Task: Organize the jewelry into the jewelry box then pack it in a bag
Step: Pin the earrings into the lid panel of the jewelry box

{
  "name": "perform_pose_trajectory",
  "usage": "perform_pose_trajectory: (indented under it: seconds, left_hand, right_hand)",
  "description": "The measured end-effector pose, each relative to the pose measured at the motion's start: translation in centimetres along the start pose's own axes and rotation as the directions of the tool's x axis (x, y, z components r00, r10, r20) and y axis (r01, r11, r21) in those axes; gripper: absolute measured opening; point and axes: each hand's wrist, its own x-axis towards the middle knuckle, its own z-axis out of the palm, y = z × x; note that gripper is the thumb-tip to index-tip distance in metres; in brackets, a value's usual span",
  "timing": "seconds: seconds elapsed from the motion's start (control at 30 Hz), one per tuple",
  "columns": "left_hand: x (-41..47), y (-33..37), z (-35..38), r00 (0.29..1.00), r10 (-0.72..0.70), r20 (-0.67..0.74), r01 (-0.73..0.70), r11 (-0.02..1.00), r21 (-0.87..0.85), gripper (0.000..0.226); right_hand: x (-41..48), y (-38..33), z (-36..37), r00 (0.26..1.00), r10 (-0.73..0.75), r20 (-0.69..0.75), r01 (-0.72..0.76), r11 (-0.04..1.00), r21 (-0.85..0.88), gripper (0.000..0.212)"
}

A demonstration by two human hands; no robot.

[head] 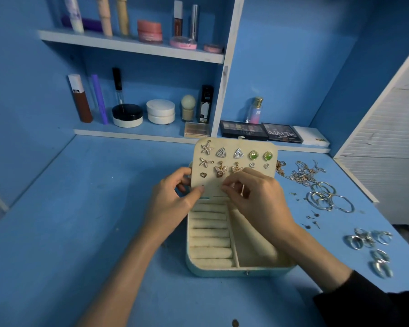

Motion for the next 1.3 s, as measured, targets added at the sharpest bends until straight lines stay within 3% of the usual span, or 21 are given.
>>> perform_pose_trajectory:
  seconds: [0.27,0.47,0.7,1.0,1.2,1.3]
  left_hand:
    - [0.1,0.0,0.0,0.999,0.013,-0.035,-0.013,1.0,0.005,0.012]
    - [0.1,-0.2,0.1,0.997,0.055,-0.052,-0.054,0.998,0.012,0.021]
    - [0.1,-0.3,0.0,0.995,0.077,-0.058,-0.077,0.997,0.017,0.01]
    - [0.1,-0.3,0.0,0.995,0.093,-0.046,-0.093,0.996,0.014,0.01]
    - [0.1,-0.6,-0.2,0.993,0.103,-0.056,-0.102,0.995,0.026,0.026]
    - [0.1,-0.6,-0.2,0.993,0.1,-0.055,-0.098,0.995,0.035,0.018]
  right_hand:
    - [-0.3,3.5,-4.4,0.993,0.12,0.016,-0.119,0.992,-0.053,0.013]
    - [-0.1,6.6,-7.4,0.967,0.253,0.02,-0.249,0.962,-0.112,0.007]
    - [0.2,10.4,-8.9,0.892,0.401,0.21,-0.343,0.901,-0.264,0.009]
    - [0.0,11.2,-9.3,0.827,0.425,0.367,-0.278,0.878,-0.39,0.012]
    - [0.3,11.4,-9.8,0.793,0.453,0.407,-0.258,0.856,-0.448,0.022]
    - [0.3,11.5,-10.4,0.771,0.465,0.435,-0.253,0.851,-0.461,0.02]
